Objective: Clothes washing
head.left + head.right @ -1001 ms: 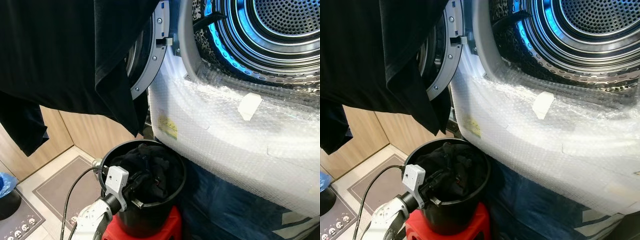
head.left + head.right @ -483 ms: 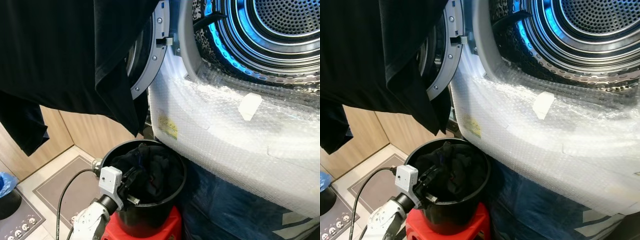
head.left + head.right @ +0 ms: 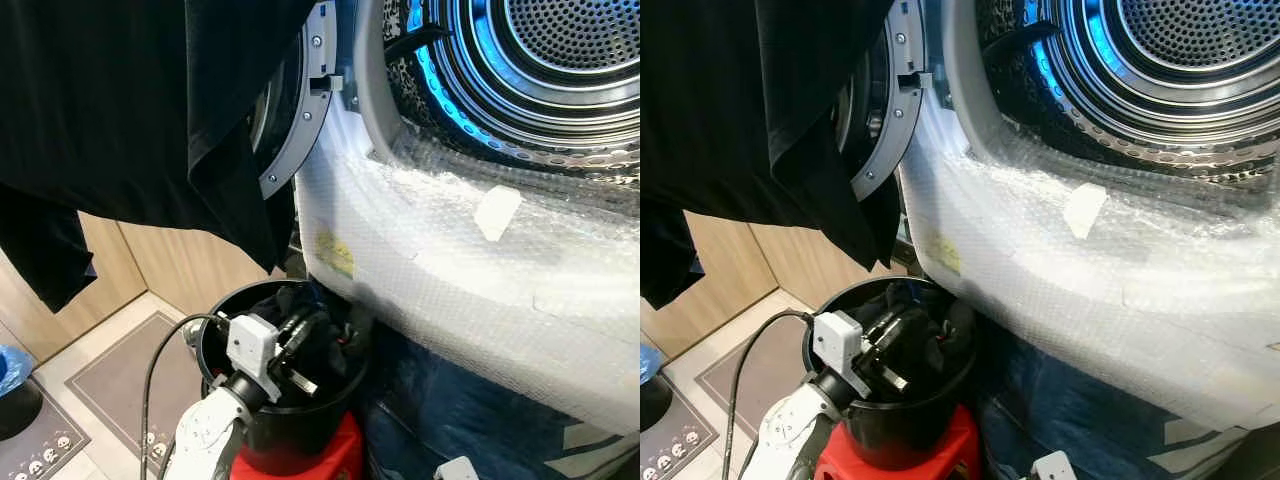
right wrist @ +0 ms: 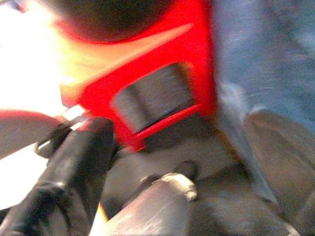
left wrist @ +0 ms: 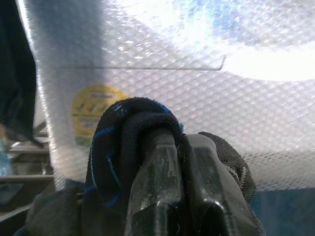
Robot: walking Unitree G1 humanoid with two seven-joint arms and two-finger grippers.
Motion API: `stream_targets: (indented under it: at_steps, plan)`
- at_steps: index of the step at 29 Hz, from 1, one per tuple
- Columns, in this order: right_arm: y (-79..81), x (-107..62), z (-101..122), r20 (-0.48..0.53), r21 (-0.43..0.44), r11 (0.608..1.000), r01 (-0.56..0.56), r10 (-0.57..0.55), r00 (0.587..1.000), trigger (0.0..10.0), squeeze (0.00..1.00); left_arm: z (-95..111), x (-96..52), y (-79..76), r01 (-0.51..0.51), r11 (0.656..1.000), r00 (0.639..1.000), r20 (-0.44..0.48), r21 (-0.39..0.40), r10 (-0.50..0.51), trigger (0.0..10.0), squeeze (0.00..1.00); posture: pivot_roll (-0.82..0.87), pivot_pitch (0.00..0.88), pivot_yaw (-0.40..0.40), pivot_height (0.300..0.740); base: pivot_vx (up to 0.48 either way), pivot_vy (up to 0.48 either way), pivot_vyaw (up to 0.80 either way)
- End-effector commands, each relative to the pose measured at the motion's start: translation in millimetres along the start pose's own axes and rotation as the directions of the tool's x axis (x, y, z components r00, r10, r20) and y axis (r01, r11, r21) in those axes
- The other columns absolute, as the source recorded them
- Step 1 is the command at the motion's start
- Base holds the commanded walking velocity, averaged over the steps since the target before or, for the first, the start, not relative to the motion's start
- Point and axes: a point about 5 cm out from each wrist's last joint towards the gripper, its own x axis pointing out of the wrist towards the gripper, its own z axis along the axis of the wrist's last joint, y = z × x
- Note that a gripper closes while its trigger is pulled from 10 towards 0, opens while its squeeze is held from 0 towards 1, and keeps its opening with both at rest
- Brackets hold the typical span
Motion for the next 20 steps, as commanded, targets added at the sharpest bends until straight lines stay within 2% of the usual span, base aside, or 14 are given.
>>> stream_targets:
  at_steps: [1,7,9,12,13,14,15,17,18,19,20]
  plan:
    - [-0.4,-4.3,2,-0.001,-0.043,0.994,-0.097,0.097,0.995,10.0,0.00,4,2.2,-2.3,0.021,1.000,1.000,0.001,0.000,-0.021,10.0,0.00,-0.05,0.000,0.022,0.740,0.000,0.000,0.00]
    - [-5.2,-14.1,6,0.006,-0.090,0.974,-0.210,0.211,0.977,10.0,0.00,4,3.5,-2.7,0.033,0.999,0.999,-0.013,-0.009,-0.033,10.0,0.00,-0.07,0.000,0.035,0.740,0.000,0.000,0.00]
    - [-10.3,-21.0,17,0.056,-0.120,0.958,-0.259,0.267,0.962,10.0,0.00,4,4.3,-2.8,0.042,0.999,0.999,-0.025,-0.017,-0.043,10.0,0.00,-0.07,0.000,0.037,0.740,0.000,0.000,0.00]
    - [-14.7,-24.4,26,0.111,-0.142,0.959,-0.247,0.263,0.958,10.0,0.00,4,4.5,-2.7,0.045,0.999,0.998,-0.033,-0.025,-0.046,10.0,0.00,-0.08,0.000,0.042,0.740,0.000,0.000,0.00]
    - [-20.4,-27.0,41,0.194,-0.131,0.968,-0.215,0.238,0.952,10.0,0.00,4,4.6,-2.4,0.043,0.998,0.998,-0.038,-0.035,-0.044,10.0,0.00,-0.08,0.000,0.042,0.740,0.000,0.000,0.00]
    - [-20.4,-27.0,41,0.194,-0.131,0.968,-0.215,0.238,0.952,10.0,0.00,4,4.6,-2.4,0.043,0.998,0.998,-0.038,-0.035,-0.044,10.0,0.00,-0.08,0.000,0.042,0.740,0.000,0.000,0.00]
    - [-23.1,-28.2,50,0.246,-0.131,0.974,-0.187,0.215,0.945,10.0,0.00,4,4.7,-1.6,0.040,0.998,0.998,-0.039,-0.039,-0.042,10.0,0.00,-0.08,0.000,0.044,0.740,0.000,0.000,0.00]
    - [-27.5,-32.7,71,0.366,-0.119,0.981,-0.152,0.186,0.912,10.0,0.00,3,4.7,0.0,0.034,0.998,0.998,-0.045,-0.053,-0.036,10.0,0.00,-0.08,0.000,0.045,0.740,0.000,0.000,0.00]
    - [-27.5,-32.7,71,0.366,-0.119,0.981,-0.152,0.186,0.912,10.0,0.00,3,4.7,0.0,0.034,0.998,0.998,-0.045,-0.053,-0.036,10.0,0.00,-0.08,0.000,0.045,0.740,0.000,0.000,0.00]
    - [-25.7,-39.7,91,0.473,-0.130,0.982,-0.137,0.183,0.862,10.0,0.00,1,3.9,0.2,0.033,0.997,0.997,-0.067,-0.076,-0.038,10.0,0.00,-0.08,0.000,0.048,0.740,0.000,0.000,0.00]
    - [-24.3,-41.9,97,0.504,-0.140,0.982,-0.124,0.179,0.845,10.0,0.00,1,3.6,0.1,0.034,0.996,0.996,-0.075,-0.083,-0.040,10.0,0.00,-0.08,0.000,0.048,0.740,0.000,0.000,0.00]
